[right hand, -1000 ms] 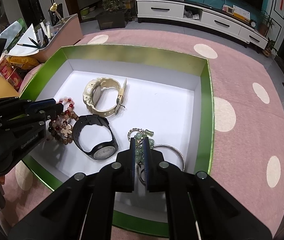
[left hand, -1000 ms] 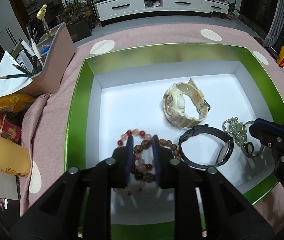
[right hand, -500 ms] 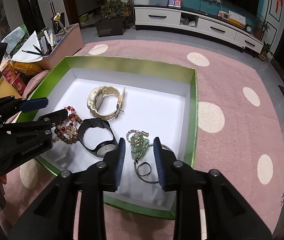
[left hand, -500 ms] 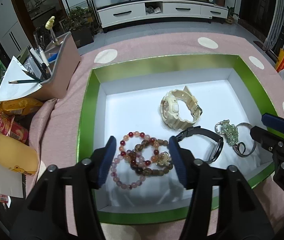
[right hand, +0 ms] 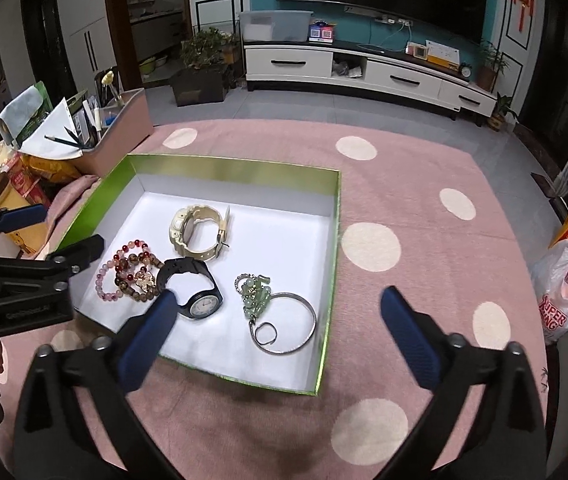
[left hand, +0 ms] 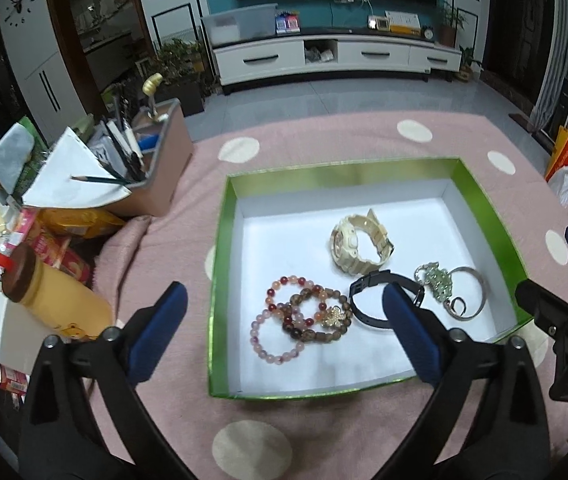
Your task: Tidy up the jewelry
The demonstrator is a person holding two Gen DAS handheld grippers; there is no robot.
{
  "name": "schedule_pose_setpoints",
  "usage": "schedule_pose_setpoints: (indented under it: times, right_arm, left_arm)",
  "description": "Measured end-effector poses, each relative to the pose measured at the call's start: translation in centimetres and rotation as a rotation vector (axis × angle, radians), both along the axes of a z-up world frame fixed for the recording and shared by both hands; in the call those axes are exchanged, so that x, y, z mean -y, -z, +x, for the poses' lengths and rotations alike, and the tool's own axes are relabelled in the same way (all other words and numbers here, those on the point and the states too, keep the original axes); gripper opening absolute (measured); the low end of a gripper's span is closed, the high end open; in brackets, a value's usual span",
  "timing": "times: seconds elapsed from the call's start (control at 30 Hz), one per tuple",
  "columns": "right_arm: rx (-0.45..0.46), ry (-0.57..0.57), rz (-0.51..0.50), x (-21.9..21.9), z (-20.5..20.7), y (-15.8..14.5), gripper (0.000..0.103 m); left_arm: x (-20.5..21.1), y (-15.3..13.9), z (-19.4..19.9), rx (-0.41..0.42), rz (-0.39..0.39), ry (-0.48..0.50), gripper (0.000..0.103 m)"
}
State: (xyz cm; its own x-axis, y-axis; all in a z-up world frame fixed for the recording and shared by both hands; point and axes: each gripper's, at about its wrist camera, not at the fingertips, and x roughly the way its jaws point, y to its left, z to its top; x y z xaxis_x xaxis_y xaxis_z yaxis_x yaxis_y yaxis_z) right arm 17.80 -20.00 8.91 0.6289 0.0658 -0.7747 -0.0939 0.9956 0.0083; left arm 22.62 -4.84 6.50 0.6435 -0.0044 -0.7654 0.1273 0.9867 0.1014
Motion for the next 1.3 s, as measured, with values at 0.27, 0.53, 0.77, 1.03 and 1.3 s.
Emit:
schedule_pose_setpoints:
  times: [0.27,0.53,0.77,1.03,1.3]
  right_arm:
    - [0.038,0.018,-0.015,0.0,-1.6,-2.6,0.102]
    - [0.087,0.011,-0.032,-0.5,-3.1,-5.3,0.102]
    - [0.121,0.001,-0.035,-0.8,-4.1,-7.1,0.102]
    - [0.106,-0.004,-0.046,-1.1,-4.2,-6.6,0.102]
    - [0.094,-0.002,-0.049,-1.1,-3.8,-5.9,0.102]
  left_arm:
    - [-0.4,-3.0,-1.7,0.038,0.003,-0.022,0.101]
    - [-0.4,-5.8,-3.4,0.052,0.015,-0.059,0.101]
    - [-0.3,-6.8,-4.7,0.073,0.015,-0.074,0.101]
    - [-0.3,-6.3,-4.5,0.062,0.009,-0.075,0.101]
    - [-0.3,-5.7,-4.3,0.056,0.013,-0.077,0.101]
